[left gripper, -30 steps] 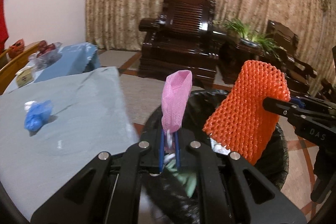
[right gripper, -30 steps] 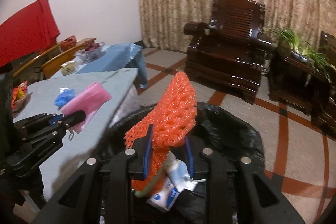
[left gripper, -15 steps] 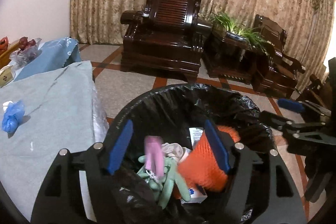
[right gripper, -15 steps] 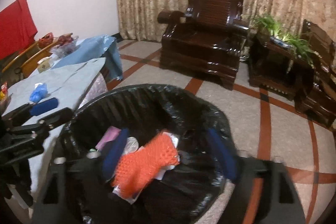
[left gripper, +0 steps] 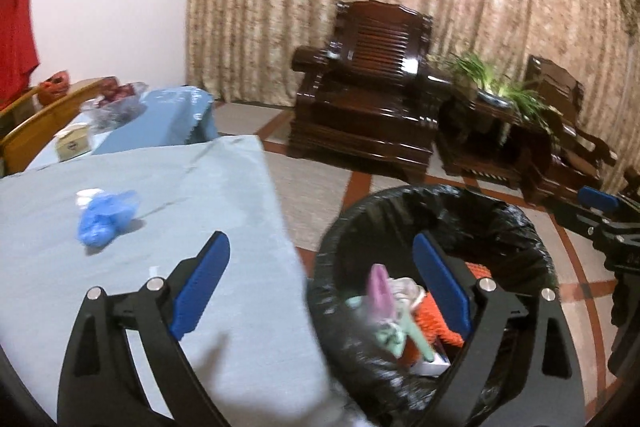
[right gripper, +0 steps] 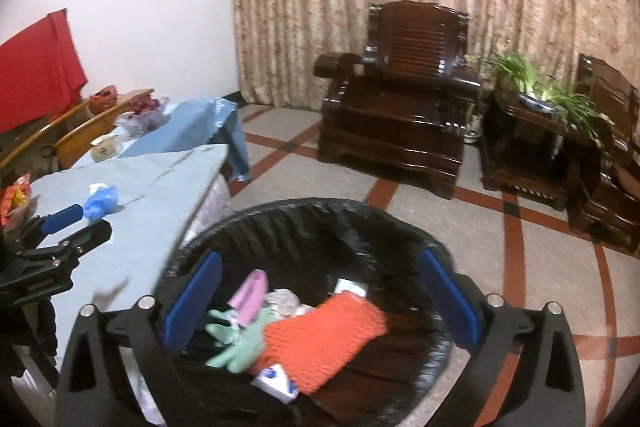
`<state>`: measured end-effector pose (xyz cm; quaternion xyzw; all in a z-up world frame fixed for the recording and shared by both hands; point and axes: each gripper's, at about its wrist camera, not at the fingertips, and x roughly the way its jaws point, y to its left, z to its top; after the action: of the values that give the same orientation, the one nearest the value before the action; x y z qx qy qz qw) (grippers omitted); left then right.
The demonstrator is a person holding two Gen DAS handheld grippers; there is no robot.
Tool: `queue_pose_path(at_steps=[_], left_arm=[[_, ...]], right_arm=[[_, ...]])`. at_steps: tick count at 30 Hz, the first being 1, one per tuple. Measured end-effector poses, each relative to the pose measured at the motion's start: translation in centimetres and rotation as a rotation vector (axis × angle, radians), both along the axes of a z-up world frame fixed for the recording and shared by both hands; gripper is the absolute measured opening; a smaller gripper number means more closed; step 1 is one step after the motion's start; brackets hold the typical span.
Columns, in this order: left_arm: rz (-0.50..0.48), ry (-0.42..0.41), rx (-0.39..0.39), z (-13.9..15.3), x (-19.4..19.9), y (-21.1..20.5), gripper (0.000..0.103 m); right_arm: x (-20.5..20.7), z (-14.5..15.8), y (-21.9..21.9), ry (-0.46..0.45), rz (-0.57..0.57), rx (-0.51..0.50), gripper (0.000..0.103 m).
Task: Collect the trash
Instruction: 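Move both tools back over the blue plastic bag on the table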
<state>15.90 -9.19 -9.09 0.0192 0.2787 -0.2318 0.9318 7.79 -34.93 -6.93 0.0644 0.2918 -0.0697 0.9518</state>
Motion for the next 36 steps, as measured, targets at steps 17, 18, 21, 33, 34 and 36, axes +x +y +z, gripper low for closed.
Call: queue_pose_path(at_steps=[17, 18, 21, 33, 34, 36], left_arm=[[0.275, -0.025, 0.006, 1.5, 1.0, 14.1, 0.091], [0.293, -0.026, 0.008, 1.5, 1.2, 15.1, 0.091], [0.343, -0.028, 0.014, 1.4, 2.1, 17.5, 0.091], [0.5, 0.0, 0.057, -1.3, 7.9, 26.4, 0.091], [0.515, 0.008, 0.057, -1.7, 8.5, 27.3, 0.091], [0.532, 0.019, 0.055, -2.3, 9.6, 28.6, 0.091]], right_arm=[[7.2, 0.5, 13.5, -0.031, 0.253, 0.001, 0.097], [7.8, 0.5, 14.2, -0.032, 0.262, 0.002, 0.097], [9.7, 0.4, 16.7, -0.041, 0.291, 0.002, 0.097], [19.1, -2.2, 26.3, -0.017, 0.388, -0.016, 0.097], [19.9, -2.7, 27.2, -0.008, 0.395, -0.018, 0.097], [21.4, -3.7, 28.6, 0.018, 0.409, -0.013, 0.097]])
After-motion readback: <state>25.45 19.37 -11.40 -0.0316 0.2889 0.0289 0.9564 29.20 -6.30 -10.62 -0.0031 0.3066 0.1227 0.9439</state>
